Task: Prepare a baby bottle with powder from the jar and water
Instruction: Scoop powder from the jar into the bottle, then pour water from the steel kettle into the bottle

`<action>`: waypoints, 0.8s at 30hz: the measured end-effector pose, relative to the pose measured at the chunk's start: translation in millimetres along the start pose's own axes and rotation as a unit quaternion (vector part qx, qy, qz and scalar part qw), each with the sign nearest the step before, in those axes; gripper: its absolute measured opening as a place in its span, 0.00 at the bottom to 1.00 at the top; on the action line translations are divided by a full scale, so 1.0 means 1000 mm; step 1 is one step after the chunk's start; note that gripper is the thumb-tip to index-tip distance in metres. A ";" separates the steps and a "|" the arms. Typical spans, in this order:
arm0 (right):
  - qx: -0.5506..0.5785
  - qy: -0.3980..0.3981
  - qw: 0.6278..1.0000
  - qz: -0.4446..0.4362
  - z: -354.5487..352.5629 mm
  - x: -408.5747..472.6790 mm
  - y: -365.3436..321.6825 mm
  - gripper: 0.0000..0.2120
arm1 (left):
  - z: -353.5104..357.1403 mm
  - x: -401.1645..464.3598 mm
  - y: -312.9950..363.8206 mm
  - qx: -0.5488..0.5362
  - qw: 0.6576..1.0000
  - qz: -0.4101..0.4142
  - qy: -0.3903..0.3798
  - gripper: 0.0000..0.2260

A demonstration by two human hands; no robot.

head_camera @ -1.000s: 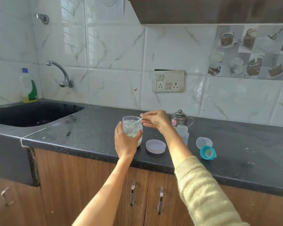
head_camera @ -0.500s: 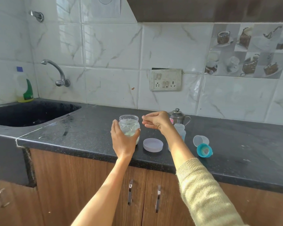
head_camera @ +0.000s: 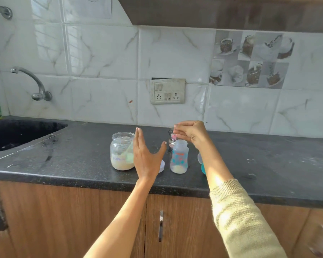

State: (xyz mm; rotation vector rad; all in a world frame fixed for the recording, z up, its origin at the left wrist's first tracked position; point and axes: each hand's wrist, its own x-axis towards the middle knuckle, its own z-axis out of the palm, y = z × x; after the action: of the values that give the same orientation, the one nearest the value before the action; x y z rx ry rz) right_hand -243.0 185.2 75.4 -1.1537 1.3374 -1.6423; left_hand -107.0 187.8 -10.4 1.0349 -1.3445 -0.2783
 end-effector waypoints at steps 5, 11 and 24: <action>0.016 0.038 0.999 0.008 -0.028 0.009 0.005 0.14 | 0.017 -0.012 0.002 -0.024 0.995 -0.022 -0.095 0.43; -0.004 0.066 0.997 0.039 -0.047 0.031 0.025 0.16 | 0.032 -0.016 0.001 -0.039 0.975 -0.067 -0.208 0.46; -0.072 0.116 0.987 0.081 -0.068 0.117 0.070 0.22 | 0.057 -0.014 -0.010 -0.015 0.969 -0.078 -0.233 0.36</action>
State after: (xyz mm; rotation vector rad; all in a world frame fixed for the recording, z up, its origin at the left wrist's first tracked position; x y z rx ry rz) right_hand -348.3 86.4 25.4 -0.9248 1.6755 -1.6201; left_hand -157.4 166.7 -34.2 1.0911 -1.6721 -0.6915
